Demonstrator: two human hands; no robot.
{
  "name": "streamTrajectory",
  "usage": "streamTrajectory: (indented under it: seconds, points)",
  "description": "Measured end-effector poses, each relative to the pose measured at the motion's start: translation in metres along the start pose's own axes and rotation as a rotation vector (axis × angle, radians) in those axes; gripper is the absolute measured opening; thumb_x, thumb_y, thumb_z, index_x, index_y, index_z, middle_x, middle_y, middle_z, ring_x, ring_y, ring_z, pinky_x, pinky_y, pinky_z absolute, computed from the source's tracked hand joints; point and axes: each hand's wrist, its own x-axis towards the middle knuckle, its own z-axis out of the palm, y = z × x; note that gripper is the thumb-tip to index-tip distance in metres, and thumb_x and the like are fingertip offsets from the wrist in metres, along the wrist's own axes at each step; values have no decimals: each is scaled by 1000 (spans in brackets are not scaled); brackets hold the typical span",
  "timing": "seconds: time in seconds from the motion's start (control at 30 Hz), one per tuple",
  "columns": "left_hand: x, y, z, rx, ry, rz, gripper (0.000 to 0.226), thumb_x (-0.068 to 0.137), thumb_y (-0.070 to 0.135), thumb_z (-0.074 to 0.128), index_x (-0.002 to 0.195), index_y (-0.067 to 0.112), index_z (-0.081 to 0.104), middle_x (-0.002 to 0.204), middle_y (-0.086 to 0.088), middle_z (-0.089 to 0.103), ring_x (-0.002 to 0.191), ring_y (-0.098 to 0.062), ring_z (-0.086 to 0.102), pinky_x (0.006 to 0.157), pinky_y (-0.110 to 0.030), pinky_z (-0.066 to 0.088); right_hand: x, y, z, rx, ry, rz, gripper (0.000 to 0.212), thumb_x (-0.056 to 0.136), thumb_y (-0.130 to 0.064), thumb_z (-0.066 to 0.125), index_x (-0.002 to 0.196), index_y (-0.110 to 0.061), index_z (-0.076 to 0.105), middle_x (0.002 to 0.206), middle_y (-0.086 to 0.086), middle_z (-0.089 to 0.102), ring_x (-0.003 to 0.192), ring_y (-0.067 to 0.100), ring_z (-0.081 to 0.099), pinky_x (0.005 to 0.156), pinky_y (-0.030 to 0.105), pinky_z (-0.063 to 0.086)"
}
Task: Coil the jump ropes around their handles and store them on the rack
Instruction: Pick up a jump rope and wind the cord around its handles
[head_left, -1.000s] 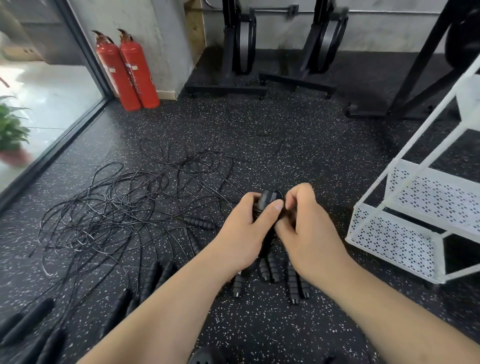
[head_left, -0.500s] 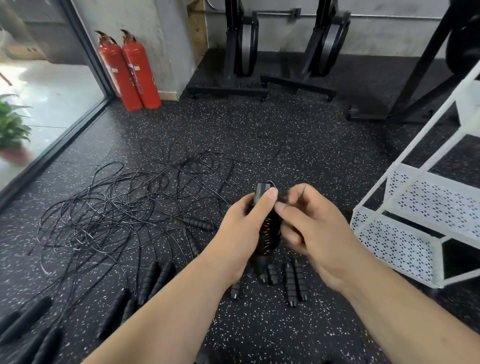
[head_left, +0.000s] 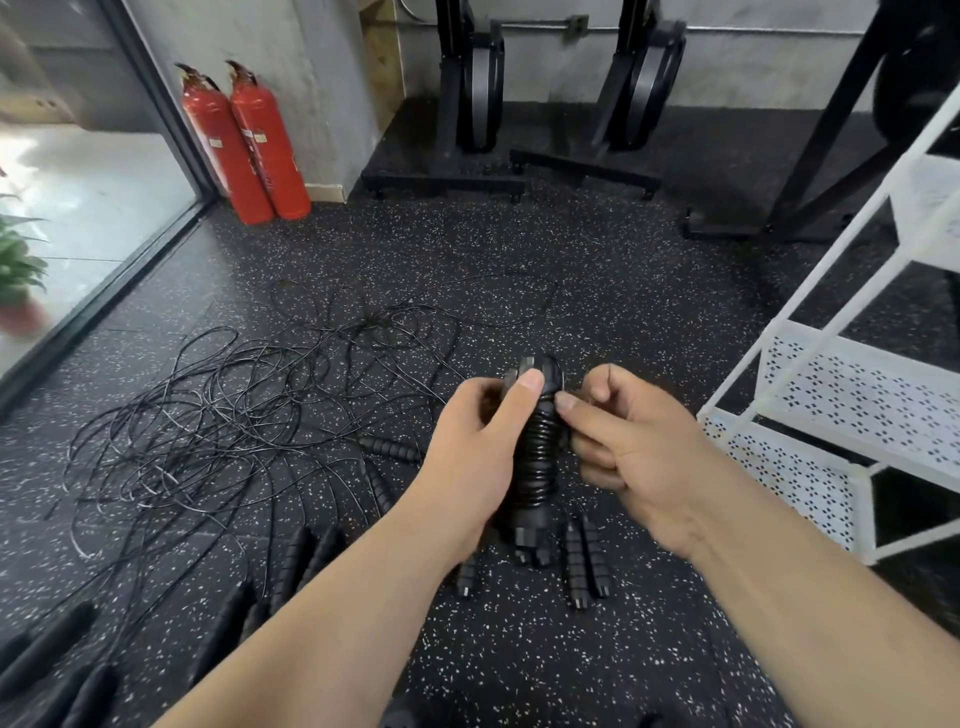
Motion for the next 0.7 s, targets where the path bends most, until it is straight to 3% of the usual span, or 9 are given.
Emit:
streamTrajectory:
  seconds: [0.17, 0.33, 0.47, 0.57, 0.63, 0.7]
  points:
    - [14, -8, -5, 357, 116, 232, 36, 88, 60, 77, 109, 34, 63, 103, 13, 74, 96, -5, 70, 86, -30, 54, -12, 24, 34, 0, 323, -36, 27, 106, -8, 58, 90, -22, 41, 59, -7, 37, 50, 9, 30, 43, 25, 26]
    - [20, -15, -9, 416, 122, 234, 49, 78, 75, 73, 110, 41, 58, 103, 16, 74, 97, -7, 70, 89, -37, 56, -22, 33, 43, -138, 380, -85, 22, 100, -5, 53, 91, -23, 43, 67, -5, 35, 56, 12, 29, 50, 32, 27]
    - [19, -10, -2, 283, 124, 197, 45, 84, 67, 76, 114, 38, 59, 109, 13, 73, 101, -9, 71, 92, -39, 57, -14, 22, 25, -215, 366, -133, 13, 100, -8, 57, 98, -19, 51, 69, -1, 44, 59, 15, 38, 54, 35, 36]
    - [8, 0, 11, 72, 36, 71, 47, 86, 65, 78, 118, 34, 65, 113, 5, 77, 105, -20, 76, 90, -48, 64, -2, 11, 4, -64, 383, -62, 14, 99, -6, 62, 99, -20, 63, 77, 2, 58, 66, 17, 50, 65, 39, 44]
    - [-1, 7, 20, -10, -59, -26, 43, 94, 61, 72, 121, 27, 70, 110, 2, 81, 105, -21, 78, 90, -46, 65, 2, 4, -5, 97, 306, -6, 21, 101, -3, 60, 100, -21, 71, 87, 5, 64, 72, 17, 55, 69, 37, 47]
    - [-8, 13, 29, -77, -132, -132, 47, 102, 63, 59, 123, 24, 74, 112, -2, 82, 107, -23, 78, 93, -46, 63, 0, 1, -10, 108, 275, 15, 27, 104, -6, 58, 98, -23, 79, 94, 5, 71, 78, 18, 62, 75, 37, 52]
